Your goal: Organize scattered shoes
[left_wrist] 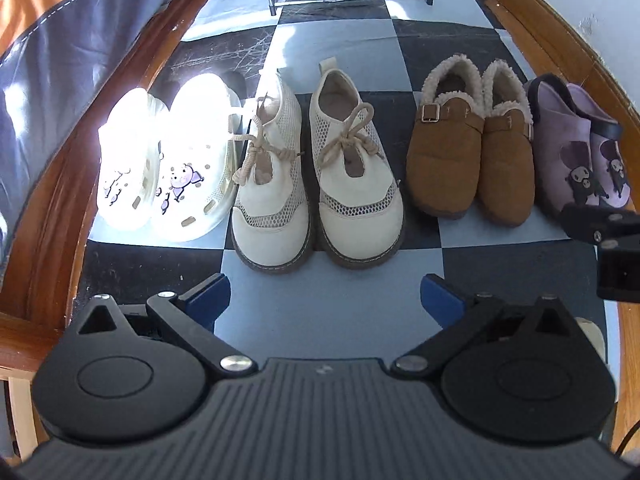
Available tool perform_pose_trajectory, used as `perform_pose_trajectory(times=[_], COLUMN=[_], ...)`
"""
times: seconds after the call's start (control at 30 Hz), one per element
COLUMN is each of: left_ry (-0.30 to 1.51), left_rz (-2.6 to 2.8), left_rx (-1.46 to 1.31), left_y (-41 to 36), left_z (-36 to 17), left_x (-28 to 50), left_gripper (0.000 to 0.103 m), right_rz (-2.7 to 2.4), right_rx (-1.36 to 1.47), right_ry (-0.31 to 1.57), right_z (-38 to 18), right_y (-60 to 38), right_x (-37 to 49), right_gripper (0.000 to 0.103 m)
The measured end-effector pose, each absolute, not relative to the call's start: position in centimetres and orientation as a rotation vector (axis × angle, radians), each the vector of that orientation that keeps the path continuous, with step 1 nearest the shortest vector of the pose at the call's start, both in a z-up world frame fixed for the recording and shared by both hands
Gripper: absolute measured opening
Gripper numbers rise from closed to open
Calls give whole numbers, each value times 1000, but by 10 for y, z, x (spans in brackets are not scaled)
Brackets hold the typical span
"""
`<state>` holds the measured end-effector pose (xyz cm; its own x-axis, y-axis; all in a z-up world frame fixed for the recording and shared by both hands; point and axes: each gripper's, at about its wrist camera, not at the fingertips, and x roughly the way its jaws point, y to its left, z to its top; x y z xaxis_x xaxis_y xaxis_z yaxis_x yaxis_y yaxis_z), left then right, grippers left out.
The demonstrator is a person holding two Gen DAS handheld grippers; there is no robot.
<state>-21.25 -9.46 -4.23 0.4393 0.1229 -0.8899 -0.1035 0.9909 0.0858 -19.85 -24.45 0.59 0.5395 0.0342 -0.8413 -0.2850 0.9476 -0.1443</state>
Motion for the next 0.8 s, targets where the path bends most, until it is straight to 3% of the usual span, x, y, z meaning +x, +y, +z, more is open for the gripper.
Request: perform_pose_trajectory(times=[0.8], left_ry=[1095], left_rz=[84], left_rx=[90], left_y=[-118], left_z=[-42], left_x=[-216], left_gripper=[103], right_rz=[210], right_rx=[-214], right_ry=[1073], right_z=[-11], right_y=[-253], right_x=[-201], right_gripper=[99])
